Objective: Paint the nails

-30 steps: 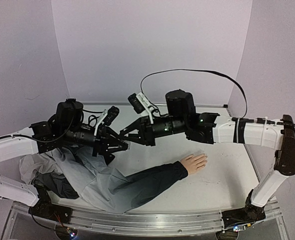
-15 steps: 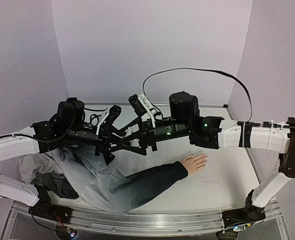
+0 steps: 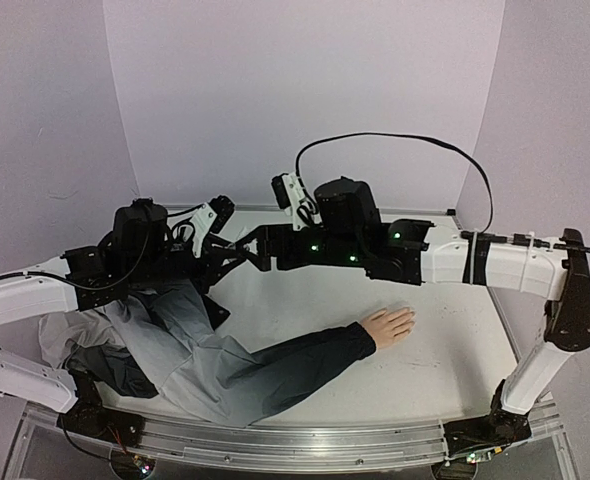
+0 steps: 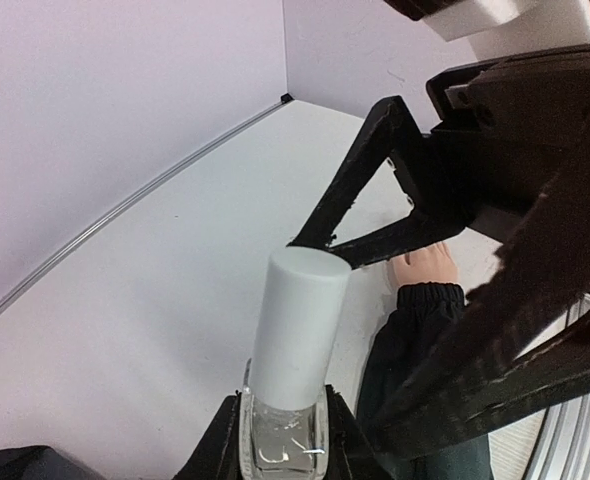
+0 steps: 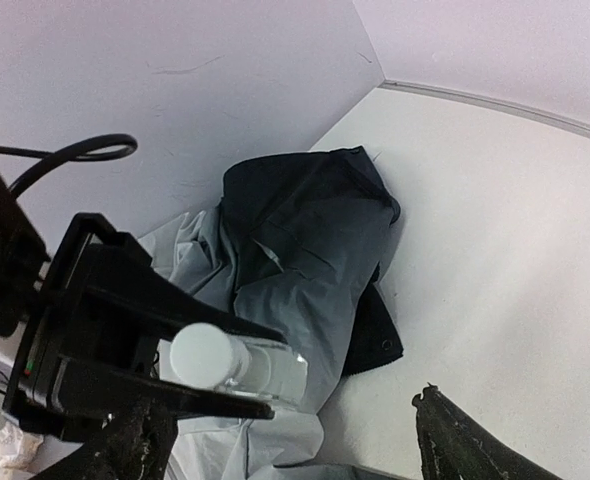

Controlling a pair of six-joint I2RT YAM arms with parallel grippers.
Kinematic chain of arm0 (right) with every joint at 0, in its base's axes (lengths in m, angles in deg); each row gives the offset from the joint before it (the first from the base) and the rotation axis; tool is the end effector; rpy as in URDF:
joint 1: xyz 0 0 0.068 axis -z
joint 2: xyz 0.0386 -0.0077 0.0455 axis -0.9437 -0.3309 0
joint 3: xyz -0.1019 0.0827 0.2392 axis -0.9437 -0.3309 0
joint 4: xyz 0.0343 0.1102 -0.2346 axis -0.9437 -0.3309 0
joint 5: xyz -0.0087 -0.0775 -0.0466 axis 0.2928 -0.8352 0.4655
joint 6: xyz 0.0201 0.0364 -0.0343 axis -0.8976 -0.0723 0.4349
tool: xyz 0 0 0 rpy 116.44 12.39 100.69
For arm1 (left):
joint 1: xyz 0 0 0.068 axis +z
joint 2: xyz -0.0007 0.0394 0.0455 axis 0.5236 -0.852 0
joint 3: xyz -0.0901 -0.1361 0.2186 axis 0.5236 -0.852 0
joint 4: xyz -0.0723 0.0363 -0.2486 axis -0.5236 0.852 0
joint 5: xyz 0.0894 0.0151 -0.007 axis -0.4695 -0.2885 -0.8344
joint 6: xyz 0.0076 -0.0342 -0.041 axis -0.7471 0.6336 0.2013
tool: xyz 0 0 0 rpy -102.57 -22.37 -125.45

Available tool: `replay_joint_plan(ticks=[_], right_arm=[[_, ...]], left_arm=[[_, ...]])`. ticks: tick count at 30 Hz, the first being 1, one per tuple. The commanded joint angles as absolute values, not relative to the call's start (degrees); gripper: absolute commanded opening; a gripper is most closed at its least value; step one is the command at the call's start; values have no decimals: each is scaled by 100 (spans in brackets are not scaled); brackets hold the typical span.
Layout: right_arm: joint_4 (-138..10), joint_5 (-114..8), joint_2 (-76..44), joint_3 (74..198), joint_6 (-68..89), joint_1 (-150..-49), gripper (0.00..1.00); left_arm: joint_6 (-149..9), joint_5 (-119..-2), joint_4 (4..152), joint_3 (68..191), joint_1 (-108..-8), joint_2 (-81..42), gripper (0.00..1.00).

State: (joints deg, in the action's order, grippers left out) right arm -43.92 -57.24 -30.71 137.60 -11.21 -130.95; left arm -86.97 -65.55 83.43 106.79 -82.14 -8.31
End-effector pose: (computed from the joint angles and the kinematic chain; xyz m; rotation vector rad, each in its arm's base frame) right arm 0.1999 0.3545 0.3571 -0.5136 1.6248 1.2423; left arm 0.1645 -0.2030 0.3111 0.9441 1.6877 -0.5796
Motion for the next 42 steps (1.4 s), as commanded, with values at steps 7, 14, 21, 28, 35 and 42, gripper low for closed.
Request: replay_joint_plan(ticks=[7,14,21,28,35,42], right_arm=[[-4319,-5721,-3467,14656,-1488,-13131,86],[-4497,-5058,-3313,14602,-1743,-12901,65],[-4504,-4815,-3247,14620,-1643,-12875,59],[-4504,-4714,-3262,14655,-1643,-12837,52],[-4504,-4614,-3243,14684,-1596,-12829,42],[-4504,-4704,-3114,14597,-1556,-12817,43]], left_arm=[[-8794,-6741,7968,10652,-8237,-614,0],[-8847,-6665,7968,10608,-8237,-646,0],[-8844,-6556,7968,10625,-8237,-677,0],[-8799,-6473,7968,10621,-8237,-660,0],[-8822,-6406,7968,10630,-8237,-723,0],[-8839,-6366,7968,10657,-8237,-767,0]])
